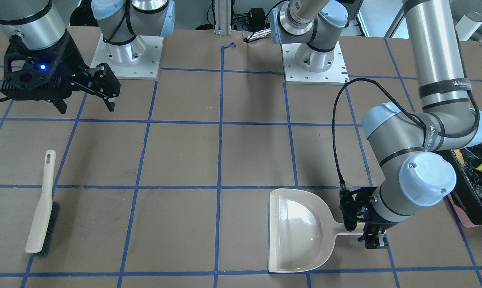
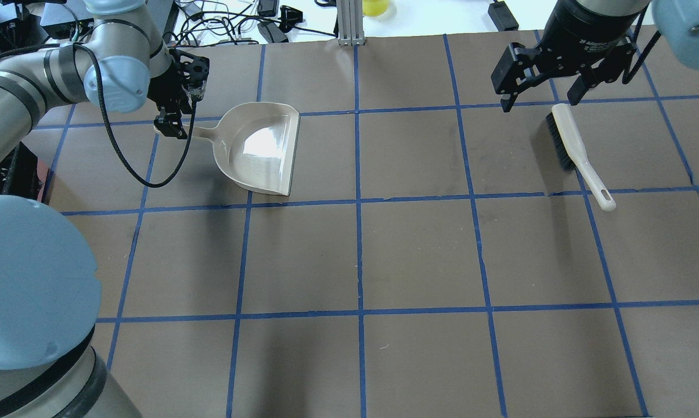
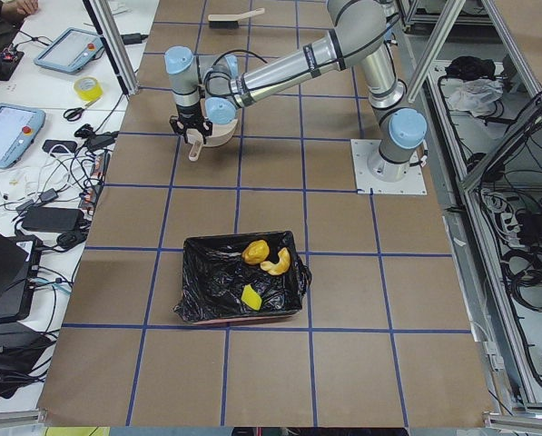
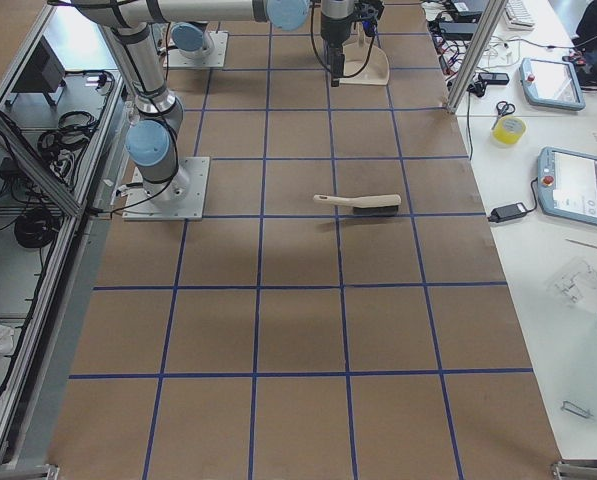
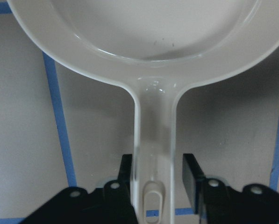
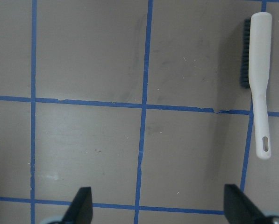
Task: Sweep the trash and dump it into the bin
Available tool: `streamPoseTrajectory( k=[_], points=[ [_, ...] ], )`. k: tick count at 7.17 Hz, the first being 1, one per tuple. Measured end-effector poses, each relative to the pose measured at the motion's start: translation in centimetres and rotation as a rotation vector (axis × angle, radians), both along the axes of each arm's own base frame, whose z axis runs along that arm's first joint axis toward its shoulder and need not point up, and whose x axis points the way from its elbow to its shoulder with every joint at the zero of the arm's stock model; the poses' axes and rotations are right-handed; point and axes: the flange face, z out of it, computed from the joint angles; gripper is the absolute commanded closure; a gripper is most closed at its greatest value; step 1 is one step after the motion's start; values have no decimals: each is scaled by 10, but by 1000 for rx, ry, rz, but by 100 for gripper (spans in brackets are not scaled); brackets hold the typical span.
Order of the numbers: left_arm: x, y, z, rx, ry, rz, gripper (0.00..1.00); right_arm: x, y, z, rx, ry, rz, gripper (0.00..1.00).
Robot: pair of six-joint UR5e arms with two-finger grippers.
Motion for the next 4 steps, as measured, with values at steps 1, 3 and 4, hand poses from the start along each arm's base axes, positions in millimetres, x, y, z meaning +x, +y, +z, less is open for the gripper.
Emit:
streamPoseTrajectory(
  k=[1, 3, 4],
  points=[
    [-18, 6, 21, -24, 15, 68, 30, 0, 0, 0, 0, -1, 0, 0],
    [-52, 36, 78, -38, 28, 233, 30, 0, 0, 0, 1, -1, -1, 0],
    [-58, 56, 109, -44, 29, 324, 30, 0, 0, -1, 2, 0, -1, 0]
  ],
)
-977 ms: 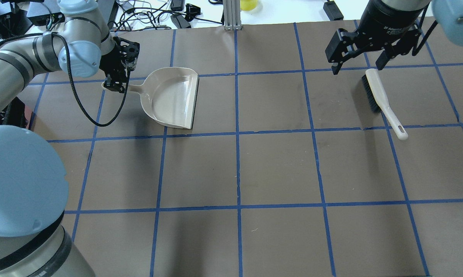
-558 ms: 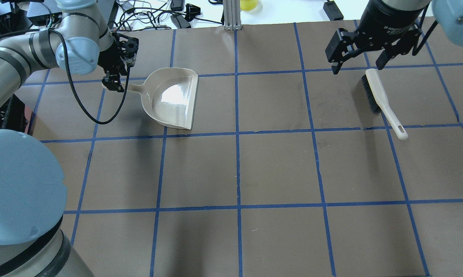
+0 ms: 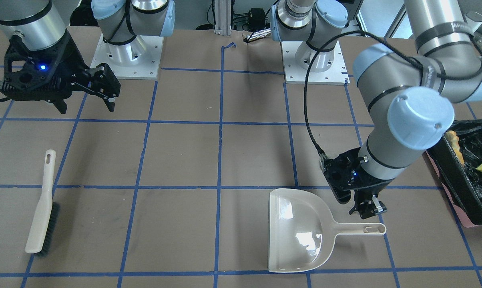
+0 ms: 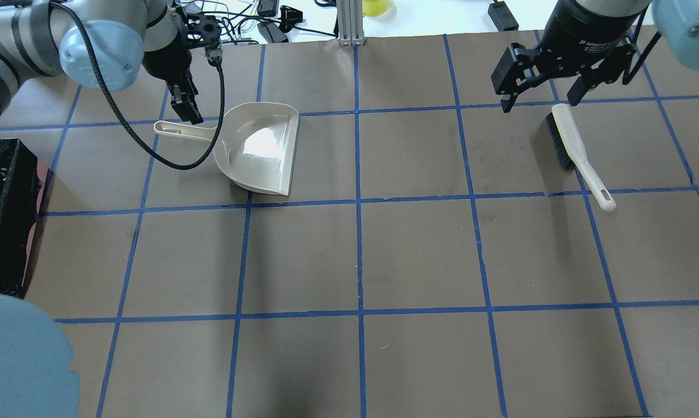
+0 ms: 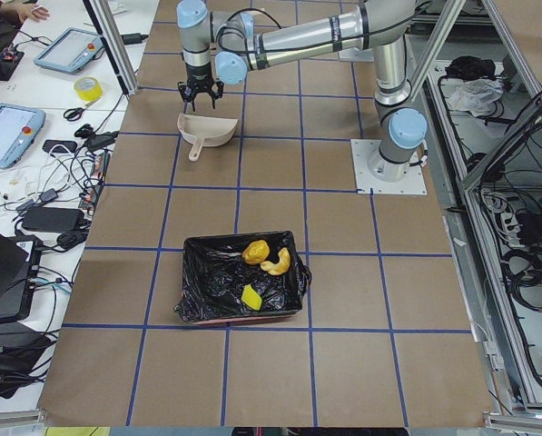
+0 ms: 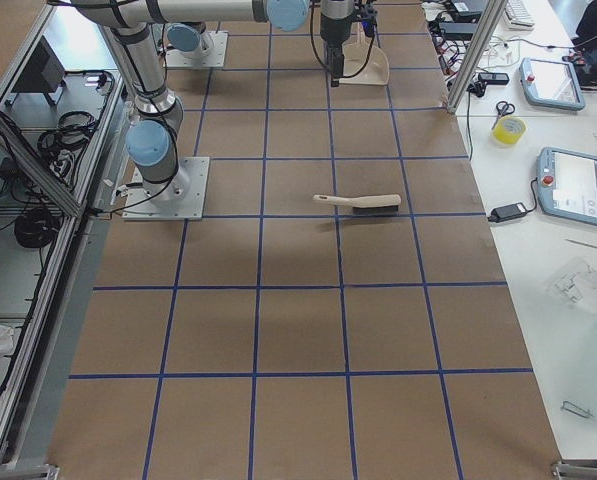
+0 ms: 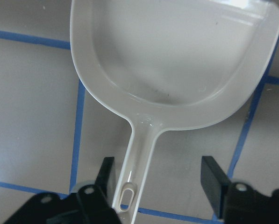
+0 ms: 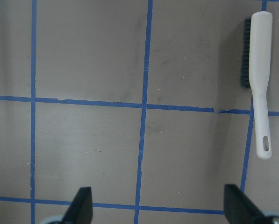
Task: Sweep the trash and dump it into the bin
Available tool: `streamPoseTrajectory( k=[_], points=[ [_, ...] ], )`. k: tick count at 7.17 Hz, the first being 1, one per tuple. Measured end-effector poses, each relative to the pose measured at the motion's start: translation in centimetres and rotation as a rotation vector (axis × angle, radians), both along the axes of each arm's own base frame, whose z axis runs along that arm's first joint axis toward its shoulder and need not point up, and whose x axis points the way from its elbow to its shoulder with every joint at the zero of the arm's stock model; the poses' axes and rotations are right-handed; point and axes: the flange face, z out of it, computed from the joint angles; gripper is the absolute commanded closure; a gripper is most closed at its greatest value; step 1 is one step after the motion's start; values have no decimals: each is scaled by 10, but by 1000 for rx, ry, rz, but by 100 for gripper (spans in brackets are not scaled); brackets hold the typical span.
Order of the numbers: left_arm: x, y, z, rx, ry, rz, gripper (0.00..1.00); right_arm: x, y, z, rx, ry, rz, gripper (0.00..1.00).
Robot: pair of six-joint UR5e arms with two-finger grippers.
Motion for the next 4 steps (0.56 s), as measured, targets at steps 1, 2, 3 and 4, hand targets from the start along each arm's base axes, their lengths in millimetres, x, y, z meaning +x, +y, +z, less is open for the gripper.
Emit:
streamPoseTrajectory(
  k=[1, 2, 3, 4],
  points=[
    [-4, 20, 29, -19, 4, 117, 27, 0, 0, 0, 1, 0, 0, 0],
    [-8, 39, 52, -28, 10, 238, 26, 0, 0, 0, 2, 0, 0, 0],
    [-10, 56, 67, -32, 16, 355, 22, 0, 0, 0, 2, 0, 0, 0],
    [-11, 70, 79, -41, 23, 480, 21, 0, 0, 0, 3, 0, 0, 0]
  ],
)
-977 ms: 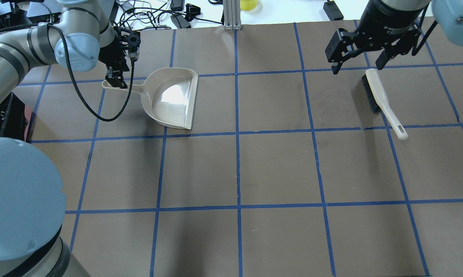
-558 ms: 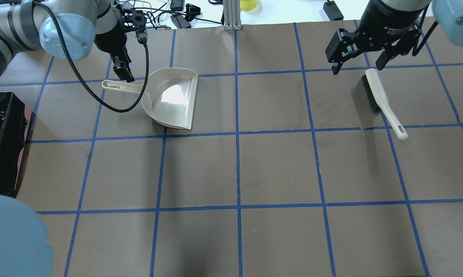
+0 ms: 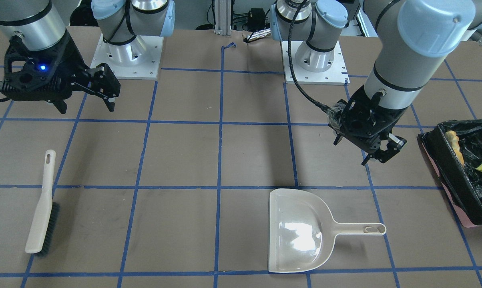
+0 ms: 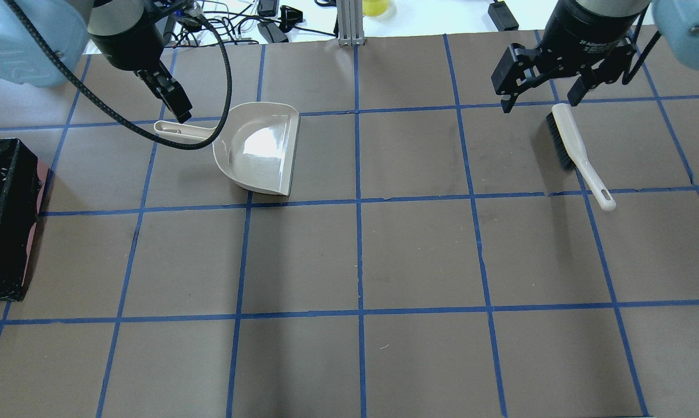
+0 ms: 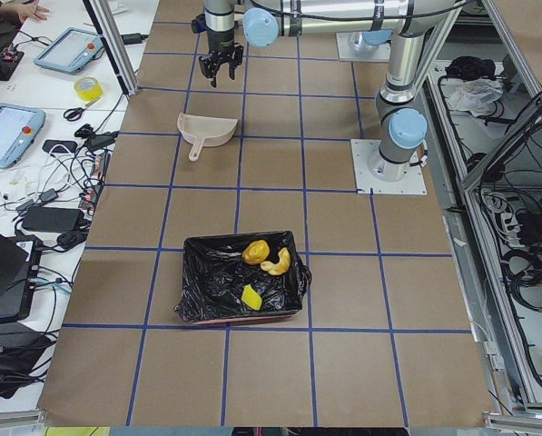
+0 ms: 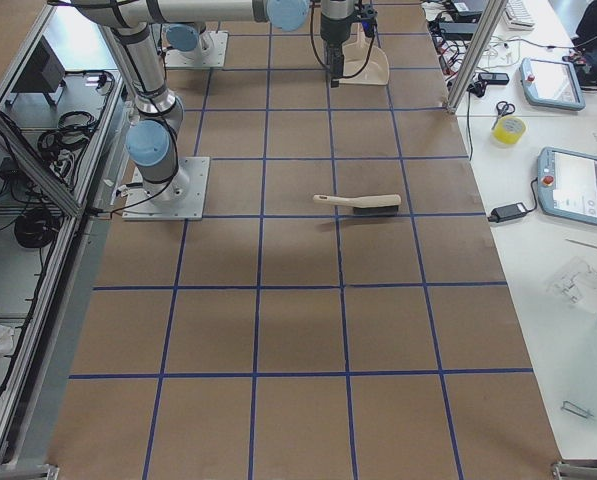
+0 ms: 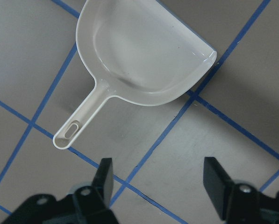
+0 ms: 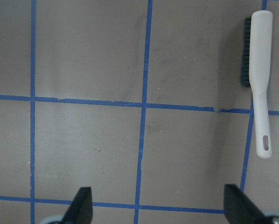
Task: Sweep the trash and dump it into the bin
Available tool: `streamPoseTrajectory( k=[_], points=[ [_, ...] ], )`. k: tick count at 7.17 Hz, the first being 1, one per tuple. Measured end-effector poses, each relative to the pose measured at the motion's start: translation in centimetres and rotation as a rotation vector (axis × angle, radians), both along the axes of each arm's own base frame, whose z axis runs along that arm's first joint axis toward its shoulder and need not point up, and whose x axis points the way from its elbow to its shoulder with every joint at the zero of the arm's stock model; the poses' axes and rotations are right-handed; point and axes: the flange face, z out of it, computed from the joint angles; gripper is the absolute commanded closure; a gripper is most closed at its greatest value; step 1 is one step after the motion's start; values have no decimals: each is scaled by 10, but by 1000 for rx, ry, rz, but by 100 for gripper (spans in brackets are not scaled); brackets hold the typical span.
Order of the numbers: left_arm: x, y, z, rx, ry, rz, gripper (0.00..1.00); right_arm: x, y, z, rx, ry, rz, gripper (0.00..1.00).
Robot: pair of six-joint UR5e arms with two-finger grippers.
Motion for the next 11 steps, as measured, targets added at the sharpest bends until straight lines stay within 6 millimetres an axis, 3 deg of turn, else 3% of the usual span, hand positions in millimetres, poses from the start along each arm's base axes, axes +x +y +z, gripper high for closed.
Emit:
streamPoseTrajectory(
  k=[4, 5, 6, 9, 11],
  points=[
    [-3, 52, 28, 5, 34, 475, 11, 0, 0, 0, 1, 0, -1, 0],
    [-5, 64, 30, 9, 45, 565, 0, 0, 0, 0, 1, 0, -1, 0],
    [-9, 77, 33, 6, 61, 638, 0, 0, 0, 0, 1, 0, -1, 0],
    [-15, 113, 44, -21, 89, 714, 0, 0, 0, 0, 1, 0, -1, 0],
    [-15, 122, 46, -31, 91, 717, 0, -1, 0, 0, 2, 1, -2, 0]
  ],
)
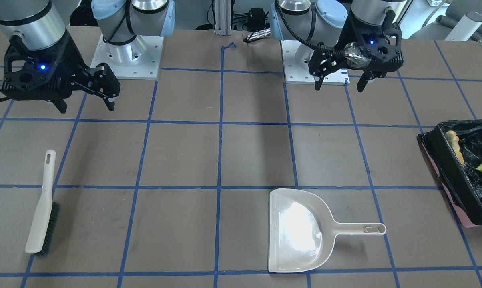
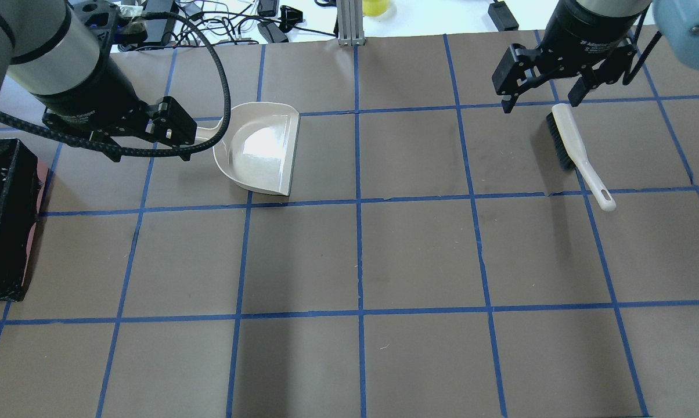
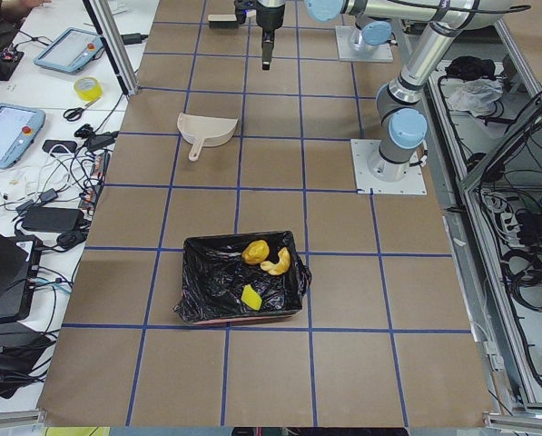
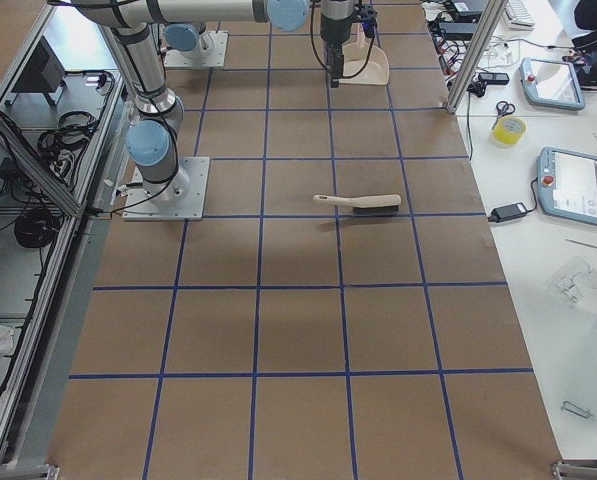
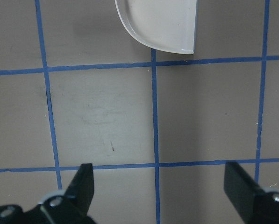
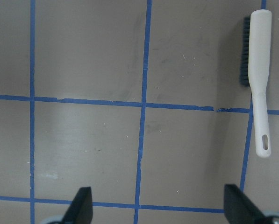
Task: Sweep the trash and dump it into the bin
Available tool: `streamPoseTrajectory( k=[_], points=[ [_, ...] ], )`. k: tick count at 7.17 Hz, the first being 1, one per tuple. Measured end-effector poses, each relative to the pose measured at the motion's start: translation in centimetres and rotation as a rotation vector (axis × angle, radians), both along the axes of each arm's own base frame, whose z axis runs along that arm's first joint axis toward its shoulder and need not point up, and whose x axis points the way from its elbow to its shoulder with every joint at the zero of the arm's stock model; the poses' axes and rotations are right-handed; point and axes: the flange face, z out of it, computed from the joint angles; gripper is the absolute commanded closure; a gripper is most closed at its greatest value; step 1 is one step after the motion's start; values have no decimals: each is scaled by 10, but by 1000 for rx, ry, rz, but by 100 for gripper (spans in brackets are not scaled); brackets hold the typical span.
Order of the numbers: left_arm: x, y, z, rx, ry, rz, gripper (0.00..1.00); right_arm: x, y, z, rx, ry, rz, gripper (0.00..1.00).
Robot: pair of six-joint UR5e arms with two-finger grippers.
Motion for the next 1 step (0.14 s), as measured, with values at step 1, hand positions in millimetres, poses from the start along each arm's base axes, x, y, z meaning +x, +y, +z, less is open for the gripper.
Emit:
streamPoseTrajectory(
  k=[1],
  points=[
    [0, 1, -1, 0, -3, -3, 0, 0, 0, 0, 1, 0, 0, 0]
  ],
)
